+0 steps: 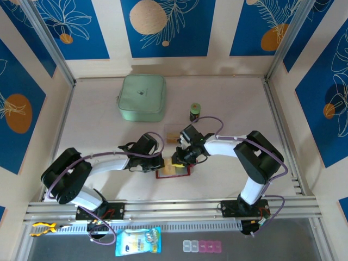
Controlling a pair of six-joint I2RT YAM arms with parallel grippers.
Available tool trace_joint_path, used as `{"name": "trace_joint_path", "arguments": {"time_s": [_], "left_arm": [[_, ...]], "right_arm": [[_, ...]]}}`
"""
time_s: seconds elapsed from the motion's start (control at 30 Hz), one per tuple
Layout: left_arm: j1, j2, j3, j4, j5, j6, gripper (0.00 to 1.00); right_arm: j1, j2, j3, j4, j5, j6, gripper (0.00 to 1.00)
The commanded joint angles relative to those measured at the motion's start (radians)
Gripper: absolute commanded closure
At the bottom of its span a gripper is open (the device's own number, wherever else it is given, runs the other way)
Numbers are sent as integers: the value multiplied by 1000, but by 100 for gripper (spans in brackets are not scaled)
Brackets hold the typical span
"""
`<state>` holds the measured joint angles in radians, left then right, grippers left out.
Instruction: Take the credit cards out of the card holder
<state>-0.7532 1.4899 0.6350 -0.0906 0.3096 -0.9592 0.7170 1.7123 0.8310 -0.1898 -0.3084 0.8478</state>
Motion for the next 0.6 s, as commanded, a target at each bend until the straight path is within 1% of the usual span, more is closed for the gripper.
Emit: {"name": "trace_joint_path", "arguments": {"time_s": [0.0, 0.13, 0.37, 0.57], "left_arm": [[-6, 4, -15, -37, -19, 14, 100], [-7, 2, -16, -37, -20, 13, 100], [-6, -3, -16, -40, -25, 12, 100], [-6, -10, -18, -43, -30, 10, 100]], "right_arm": [[-6, -3, -19, 35, -54, 20, 81], [-10, -13, -33, 54, -69, 22, 83], [-20, -42, -56, 59, -62, 21, 89], [-40, -75, -71, 17, -42, 0, 90]]}}
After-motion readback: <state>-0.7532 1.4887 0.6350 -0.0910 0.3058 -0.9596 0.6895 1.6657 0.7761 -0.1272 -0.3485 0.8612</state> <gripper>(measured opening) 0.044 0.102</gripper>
